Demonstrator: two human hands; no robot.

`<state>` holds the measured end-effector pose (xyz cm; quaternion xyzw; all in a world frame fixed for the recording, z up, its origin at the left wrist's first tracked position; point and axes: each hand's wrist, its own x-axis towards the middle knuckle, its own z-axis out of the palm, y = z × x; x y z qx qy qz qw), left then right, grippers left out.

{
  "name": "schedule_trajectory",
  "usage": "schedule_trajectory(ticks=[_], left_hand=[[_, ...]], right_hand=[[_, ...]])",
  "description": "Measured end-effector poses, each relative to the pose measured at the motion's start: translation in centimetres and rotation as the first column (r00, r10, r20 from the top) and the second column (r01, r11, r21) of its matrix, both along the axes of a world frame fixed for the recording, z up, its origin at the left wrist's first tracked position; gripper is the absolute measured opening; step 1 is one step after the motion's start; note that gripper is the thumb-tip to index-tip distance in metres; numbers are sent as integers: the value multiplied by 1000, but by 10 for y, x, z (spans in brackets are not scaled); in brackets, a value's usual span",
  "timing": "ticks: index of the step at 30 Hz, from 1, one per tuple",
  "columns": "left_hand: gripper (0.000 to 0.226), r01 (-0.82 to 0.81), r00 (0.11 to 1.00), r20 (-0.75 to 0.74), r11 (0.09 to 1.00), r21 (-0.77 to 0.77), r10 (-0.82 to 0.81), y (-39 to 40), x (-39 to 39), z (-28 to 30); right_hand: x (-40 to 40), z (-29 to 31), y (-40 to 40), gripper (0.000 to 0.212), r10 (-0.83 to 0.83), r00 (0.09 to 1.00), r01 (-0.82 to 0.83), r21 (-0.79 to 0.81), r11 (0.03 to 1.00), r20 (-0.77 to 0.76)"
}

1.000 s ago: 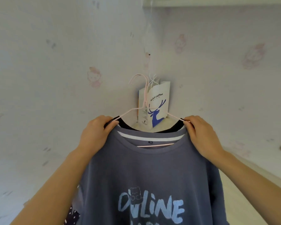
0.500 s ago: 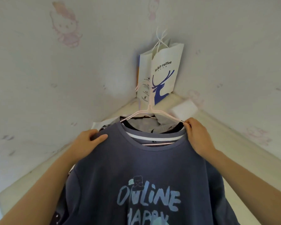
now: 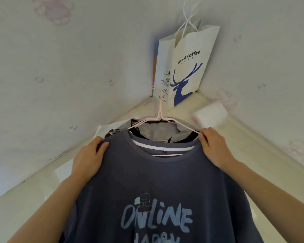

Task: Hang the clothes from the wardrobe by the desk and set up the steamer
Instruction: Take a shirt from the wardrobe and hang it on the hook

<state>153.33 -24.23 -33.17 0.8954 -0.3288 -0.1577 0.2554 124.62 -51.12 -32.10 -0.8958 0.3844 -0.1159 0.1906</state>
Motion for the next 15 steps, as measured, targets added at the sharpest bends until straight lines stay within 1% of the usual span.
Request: schedule_trajectory(ticks=[4, 6, 8, 11, 15], left_hand=[[19, -36, 999, 6, 994, -100, 36, -22, 12, 6], [18, -46, 999, -16, 992, -121, 44, -33, 23, 4], [16, -43, 999, -19, 996, -73, 42, -43, 33, -4], [16, -36, 999, -6, 999, 40, 37, -51, 42, -23], [21, -53, 997, 58, 995, 82, 49, -62, 45, -36]], right_hand=[[29, 11, -29, 24, -16, 999, 19, -98, 995, 35], [42, 10, -42, 25, -24, 998, 28, -78, 997, 49], [52, 2, -52, 25, -20, 999, 20, -21, 1000, 27], [59, -21, -58, 23, -10, 998, 13, 50, 999, -57], [64, -41, -63, 22, -32, 997, 37, 71, 997, -74]])
